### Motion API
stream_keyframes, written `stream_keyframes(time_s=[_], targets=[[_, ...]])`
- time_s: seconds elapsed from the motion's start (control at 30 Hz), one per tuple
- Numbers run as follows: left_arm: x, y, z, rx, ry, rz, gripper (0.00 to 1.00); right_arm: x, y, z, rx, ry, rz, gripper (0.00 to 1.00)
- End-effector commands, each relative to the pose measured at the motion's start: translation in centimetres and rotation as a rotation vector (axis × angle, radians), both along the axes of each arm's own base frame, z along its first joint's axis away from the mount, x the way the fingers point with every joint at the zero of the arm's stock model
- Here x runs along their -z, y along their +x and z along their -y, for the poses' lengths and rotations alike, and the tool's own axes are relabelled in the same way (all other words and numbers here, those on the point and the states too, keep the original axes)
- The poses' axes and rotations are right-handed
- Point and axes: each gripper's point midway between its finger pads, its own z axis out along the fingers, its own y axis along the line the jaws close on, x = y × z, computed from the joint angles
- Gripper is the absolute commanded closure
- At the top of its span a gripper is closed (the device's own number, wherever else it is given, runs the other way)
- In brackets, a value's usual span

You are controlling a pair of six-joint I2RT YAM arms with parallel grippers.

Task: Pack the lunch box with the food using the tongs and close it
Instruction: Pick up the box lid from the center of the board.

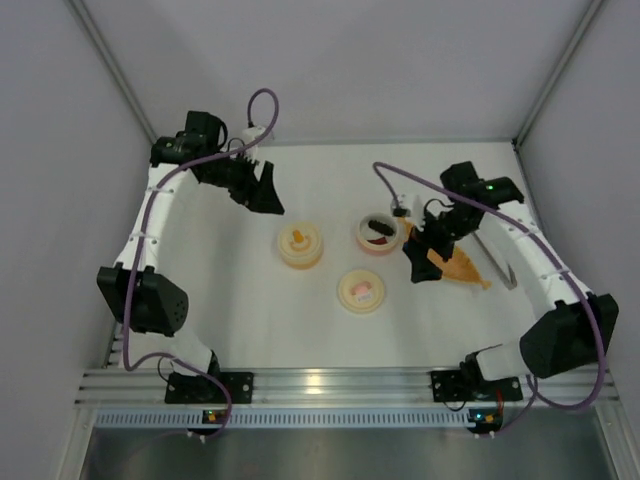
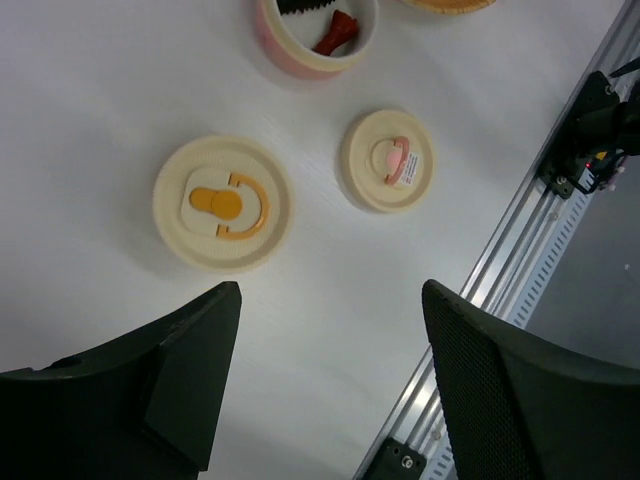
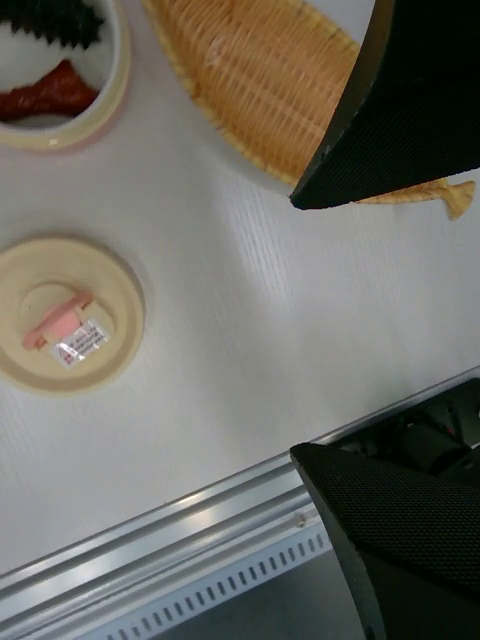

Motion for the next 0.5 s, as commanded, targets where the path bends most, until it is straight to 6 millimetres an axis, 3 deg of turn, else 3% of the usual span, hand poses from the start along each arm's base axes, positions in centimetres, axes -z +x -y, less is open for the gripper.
stream_keyframes(time_s=[0.0,0.13,0.3,0.47], targets=[[1.7,-3.8,-1.7,0.067,-0.111,-0.205,0.17,0.8,0.0,-3.7,-0.119,-0.099,0.007,0.02],[3.0,-3.7,-3.8,-0.013,-0.211,-0.256,0.13,3.8,0.6,-6.9,-0.271,-0.249,0.039,0.05],[3.4,-3.6,-5.6,-0.061,-0.262,-0.275,0.05,5.6,2.1,-9.9,-0.352,-0.264,0.049,0.12],[4.0,-3.9,-6.5,-0.099,-0.204,-0.226,0.05,7.6,3.1,-12.6,-0.406,-0.266,0.073,0.19]])
